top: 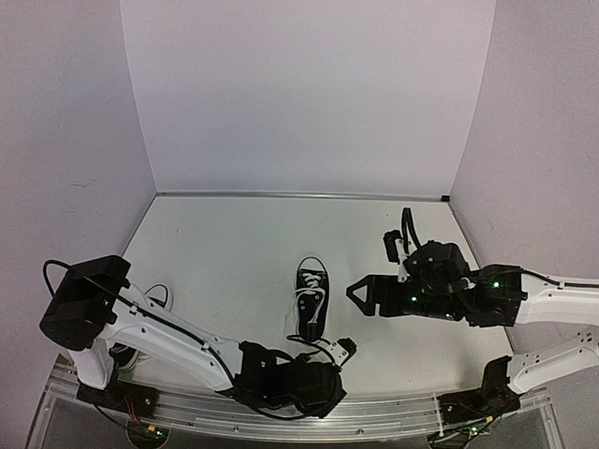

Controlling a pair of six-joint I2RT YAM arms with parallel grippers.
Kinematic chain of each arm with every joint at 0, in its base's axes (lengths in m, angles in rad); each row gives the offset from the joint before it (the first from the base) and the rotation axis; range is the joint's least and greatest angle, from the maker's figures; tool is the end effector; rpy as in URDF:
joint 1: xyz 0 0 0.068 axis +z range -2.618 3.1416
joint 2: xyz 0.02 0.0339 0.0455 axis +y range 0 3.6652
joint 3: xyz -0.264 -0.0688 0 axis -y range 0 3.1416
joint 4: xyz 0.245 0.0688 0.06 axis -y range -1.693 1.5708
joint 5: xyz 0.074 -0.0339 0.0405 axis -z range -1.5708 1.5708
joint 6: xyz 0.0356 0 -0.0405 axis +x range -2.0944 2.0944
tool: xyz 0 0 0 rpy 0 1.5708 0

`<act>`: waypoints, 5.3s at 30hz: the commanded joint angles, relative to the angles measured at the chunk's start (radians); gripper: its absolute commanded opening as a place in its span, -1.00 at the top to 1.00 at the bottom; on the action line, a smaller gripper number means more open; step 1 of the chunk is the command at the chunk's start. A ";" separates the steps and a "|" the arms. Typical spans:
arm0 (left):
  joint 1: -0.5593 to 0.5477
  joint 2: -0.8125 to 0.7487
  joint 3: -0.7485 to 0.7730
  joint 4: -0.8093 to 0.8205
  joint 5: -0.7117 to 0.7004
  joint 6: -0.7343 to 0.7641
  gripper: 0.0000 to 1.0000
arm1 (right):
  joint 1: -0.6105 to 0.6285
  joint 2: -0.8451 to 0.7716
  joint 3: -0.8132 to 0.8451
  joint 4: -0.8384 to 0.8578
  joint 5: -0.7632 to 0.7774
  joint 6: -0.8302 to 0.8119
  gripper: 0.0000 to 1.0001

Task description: Tie the shoes

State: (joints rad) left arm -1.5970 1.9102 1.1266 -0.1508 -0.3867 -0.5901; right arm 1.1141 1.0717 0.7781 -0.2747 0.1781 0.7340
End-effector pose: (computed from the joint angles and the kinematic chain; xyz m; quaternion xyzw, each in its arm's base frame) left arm 0.0033 -0.3876 0.1460 0.3970 0.8455 -0.1889 0.3031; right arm 0.1104 0.2103 0.2731 -0.1230 0.8659 0.3350 0.3507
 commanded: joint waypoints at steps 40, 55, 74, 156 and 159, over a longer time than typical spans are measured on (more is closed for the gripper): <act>0.377 -0.412 -0.293 -0.485 -0.247 -0.364 1.00 | -0.002 0.335 0.086 0.070 -0.066 -0.063 -0.69; 0.450 -0.602 -0.337 -0.344 -0.134 -0.060 1.00 | -0.053 0.366 0.142 0.076 -0.106 -0.115 -0.71; 0.448 -0.713 -0.313 -0.225 0.240 0.236 1.00 | -0.246 0.345 0.261 0.013 -0.273 -0.343 -0.68; 0.397 0.409 1.049 -0.489 0.683 0.543 0.32 | -0.747 -0.277 0.001 -0.224 -0.408 -0.273 -0.83; 0.398 0.332 0.930 -0.474 0.620 0.541 -0.20 | -0.747 -0.241 -0.009 -0.241 -0.418 -0.306 -0.82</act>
State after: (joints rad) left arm -1.2288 2.3224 2.1510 -0.5860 0.2349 -0.0728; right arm 0.3657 0.7935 0.7844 -0.4648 -0.2317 0.4596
